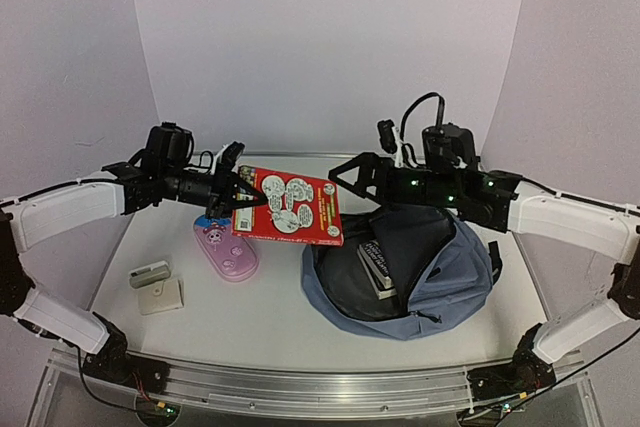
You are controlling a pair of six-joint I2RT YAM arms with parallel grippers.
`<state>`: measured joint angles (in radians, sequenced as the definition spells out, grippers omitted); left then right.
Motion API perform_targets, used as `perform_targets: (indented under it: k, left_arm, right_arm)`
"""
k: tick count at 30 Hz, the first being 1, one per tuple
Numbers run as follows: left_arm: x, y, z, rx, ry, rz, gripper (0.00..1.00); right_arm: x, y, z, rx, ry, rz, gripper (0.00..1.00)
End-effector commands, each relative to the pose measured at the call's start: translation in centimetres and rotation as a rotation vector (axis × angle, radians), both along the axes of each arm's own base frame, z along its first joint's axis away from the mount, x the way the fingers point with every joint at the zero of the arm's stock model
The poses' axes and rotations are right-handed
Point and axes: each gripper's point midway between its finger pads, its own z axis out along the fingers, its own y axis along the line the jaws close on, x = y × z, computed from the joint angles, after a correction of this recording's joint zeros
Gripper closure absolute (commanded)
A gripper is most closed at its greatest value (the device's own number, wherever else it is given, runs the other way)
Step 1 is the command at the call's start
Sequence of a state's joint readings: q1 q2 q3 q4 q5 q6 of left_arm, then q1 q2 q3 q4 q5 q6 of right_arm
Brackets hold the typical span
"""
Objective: Pack the student bag
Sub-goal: Pick up the book from the center of the board, then place the book in the student bag.
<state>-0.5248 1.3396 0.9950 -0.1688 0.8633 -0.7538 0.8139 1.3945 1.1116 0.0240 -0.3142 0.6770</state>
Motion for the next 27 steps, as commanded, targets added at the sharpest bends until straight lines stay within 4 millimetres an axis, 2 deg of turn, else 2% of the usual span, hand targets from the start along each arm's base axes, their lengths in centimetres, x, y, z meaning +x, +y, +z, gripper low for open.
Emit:
perform_targets:
  k: [1,4,8,12,15,20,22,24,27]
  left_arm:
    - [1.6,0.5,3.0,-0.069,-0.075,0.124,1.00]
    - [2.0,0.7,2.7,-0.074,-0.052,0.157,1.00]
    - [2.3,0.3,2.6,-0.104,-0.046,0.180,1.00]
    - [2.0,-0.6,1.7,-0.093,-0.023,0.168,1.00]
    - [1.6,-1.2,1.6,-0.119,-0.010,0.156,1.00]
    - [1.1,-1.7,1.4,-0.128,0.000,0.149,1.00]
    - [1.0,-1.8,1.2,-0.127,0.005,0.150,1.00]
    - [0.8,-2.0,0.9,-0.128,0.009,0.151,1.00]
    - [0.5,-2.4,0.5,-0.133,0.019,0.147,1.00]
  right_arm:
    - [1.7,-7.3,0.6,-0.315,-0.058,-0.271,0.02]
    - [2.3,-11.7,-1.1,-0.489,-0.011,-0.411,0.02]
    - [3.1,-17.0,-3.9,-0.562,0.095,-0.495,0.02]
    - [2.9,-20.4,-6.3,-0.604,0.169,-0.534,0.02]
    - [2.5,-22.3,-7.7,-0.623,0.209,-0.579,0.02]
    - [2.2,-23.3,-9.0,-0.627,0.242,-0.593,0.02]
    - [1.9,-23.0,-9.6,-0.619,0.257,-0.569,0.02]
    - [1.7,-22.1,-10.0,-0.584,0.267,-0.531,0.08]
    - [1.1,-20.7,-10.3,-0.523,0.275,-0.461,0.22]
